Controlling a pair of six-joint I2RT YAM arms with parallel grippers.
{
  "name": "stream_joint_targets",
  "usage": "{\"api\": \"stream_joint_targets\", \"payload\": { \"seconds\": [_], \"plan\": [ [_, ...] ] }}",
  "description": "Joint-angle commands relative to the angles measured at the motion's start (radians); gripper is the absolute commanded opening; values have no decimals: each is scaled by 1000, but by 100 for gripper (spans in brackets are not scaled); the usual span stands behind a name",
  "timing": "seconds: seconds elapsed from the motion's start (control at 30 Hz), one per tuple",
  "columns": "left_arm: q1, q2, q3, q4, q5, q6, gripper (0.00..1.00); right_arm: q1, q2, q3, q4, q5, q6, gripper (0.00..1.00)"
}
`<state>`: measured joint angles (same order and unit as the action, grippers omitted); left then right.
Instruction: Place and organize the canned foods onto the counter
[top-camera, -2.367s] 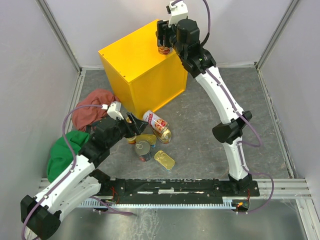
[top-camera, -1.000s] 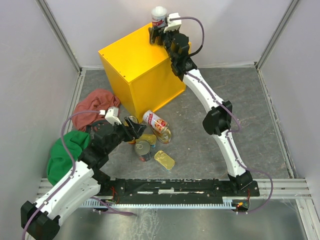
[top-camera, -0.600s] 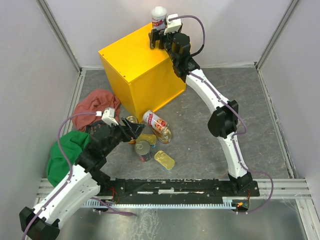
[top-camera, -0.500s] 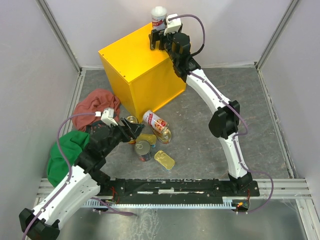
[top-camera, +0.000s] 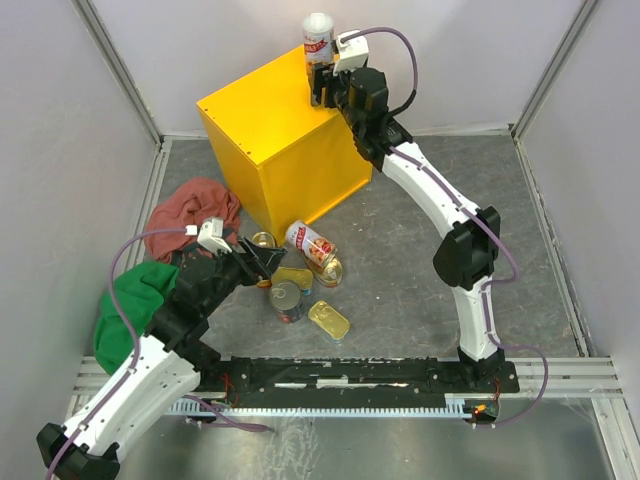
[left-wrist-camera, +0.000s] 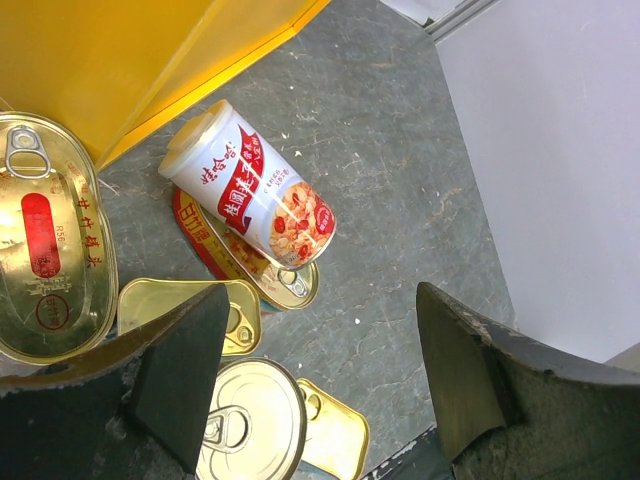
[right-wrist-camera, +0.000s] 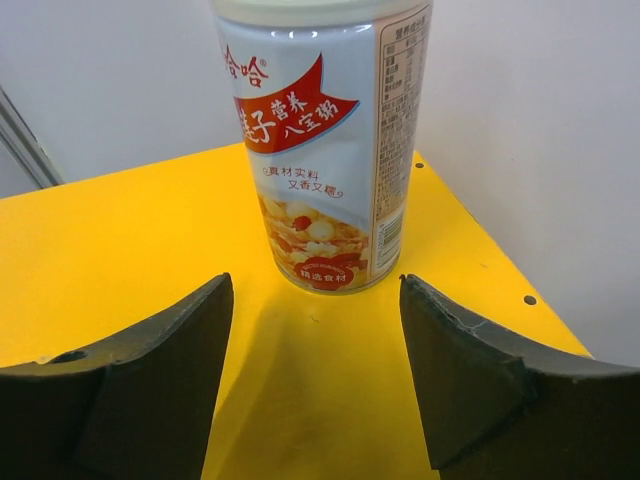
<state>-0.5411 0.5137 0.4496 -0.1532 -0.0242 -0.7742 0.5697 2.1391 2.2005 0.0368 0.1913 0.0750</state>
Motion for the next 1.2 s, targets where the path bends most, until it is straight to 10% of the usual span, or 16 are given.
{"api": "stream_joint_targets", "payload": {
  "seconds": [0.0,0.23,1.17],
  "plan": [
    [-5,-21,40,2,-14,-36,81,3,-50,36,28,17,-12,70],
    [-5,-16,42,5,-23,-33,81,-1,48,211,-42,25,-17,55],
    [-5,97,64,77,-37,2,81,-44,247,457,-106,-73,48,56]
  ]
}}
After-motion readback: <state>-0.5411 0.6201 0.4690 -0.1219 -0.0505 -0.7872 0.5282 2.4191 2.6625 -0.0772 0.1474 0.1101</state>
